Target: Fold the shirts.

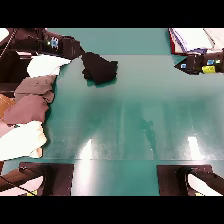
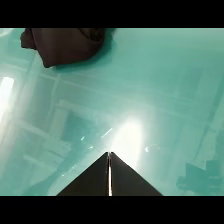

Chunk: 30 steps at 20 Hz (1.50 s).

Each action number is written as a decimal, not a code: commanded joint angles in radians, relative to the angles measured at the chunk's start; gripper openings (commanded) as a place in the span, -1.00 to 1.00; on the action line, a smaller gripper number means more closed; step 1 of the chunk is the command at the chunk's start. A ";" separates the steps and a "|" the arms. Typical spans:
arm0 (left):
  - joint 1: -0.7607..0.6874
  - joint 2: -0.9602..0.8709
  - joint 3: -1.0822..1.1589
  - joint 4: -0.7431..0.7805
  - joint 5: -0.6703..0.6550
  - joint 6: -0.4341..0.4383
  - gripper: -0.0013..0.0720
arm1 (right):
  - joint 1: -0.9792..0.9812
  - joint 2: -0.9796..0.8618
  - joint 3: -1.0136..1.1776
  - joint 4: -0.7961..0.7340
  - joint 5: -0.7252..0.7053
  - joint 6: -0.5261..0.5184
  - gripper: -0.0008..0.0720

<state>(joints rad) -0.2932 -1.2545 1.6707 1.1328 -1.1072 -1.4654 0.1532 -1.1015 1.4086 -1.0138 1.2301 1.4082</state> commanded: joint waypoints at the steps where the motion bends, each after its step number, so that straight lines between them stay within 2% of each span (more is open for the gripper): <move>1: 0.001 -0.003 0.000 0.003 0.084 0.011 -0.89 | 0.001 0.000 0.000 0.002 -0.002 0.000 -0.92; 2: 0.001 -0.007 -0.002 0.012 0.134 0.036 -0.56 | 0.002 0.000 0.000 0.002 -0.001 0.000 -0.92; 3: 0.001 -0.021 -0.004 0.021 0.192 0.052 0.29 | 0.001 0.000 0.000 0.002 -0.002 0.000 -0.92; 4: 0.001 -0.041 -0.005 0.038 0.243 0.052 0.41 | 0.001 0.000 0.000 0.001 -0.008 0.000 -0.92; 8: 0.002 -0.219 -0.005 0.097 0.383 0.034 0.42 | 0.001 0.000 0.000 0.002 -0.016 0.000 -0.92; 10: 0.018 -0.346 -0.005 0.097 0.394 -0.006 0.42 | 0.001 0.000 0.000 0.002 -0.015 0.000 -0.92; 13: 0.071 -0.515 -0.005 0.084 0.384 -0.119 0.42 | 0.002 0.000 0.000 0.002 -0.015 0.000 -0.92; 16: 0.098 -0.605 -0.005 0.002 0.396 -0.131 0.42 | 0.002 0.000 0.000 0.002 -0.015 0.000 -0.92; 24: 0.086 -0.663 -0.002 -0.040 0.460 -0.124 0.41 | 0.002 0.000 0.000 0.002 -0.016 0.000 -0.92; 25: 0.086 -0.662 -0.001 -0.048 0.472 -0.124 0.32 | 0.001 0.000 0.000 0.002 -0.016 0.000 -0.92; 26: 0.086 -0.661 0.011 -0.056 0.472 -0.124 -0.01 | 0.001 0.000 0.000 0.002 -0.016 0.000 -0.92; 27: 0.087 -0.660 0.034 -0.060 0.469 -0.124 -0.58 | 0.001 0.000 0.000 0.002 -0.018 0.000 -0.92; 28: 0.090 -0.660 0.067 -0.064 0.458 -0.124 -0.89 | 0.001 0.000 0.000 0.002 -0.024 0.000 -0.92; 30: 0.090 -0.658 0.173 -0.063 0.392 -0.114 -0.89 | 0.001 0.000 0.009 -0.001 -0.034 0.000 -0.92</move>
<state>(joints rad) -0.2047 -1.9125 1.7519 1.0801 -0.6651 -1.5887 0.1543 -1.1015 1.4109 -1.0130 1.2064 1.4082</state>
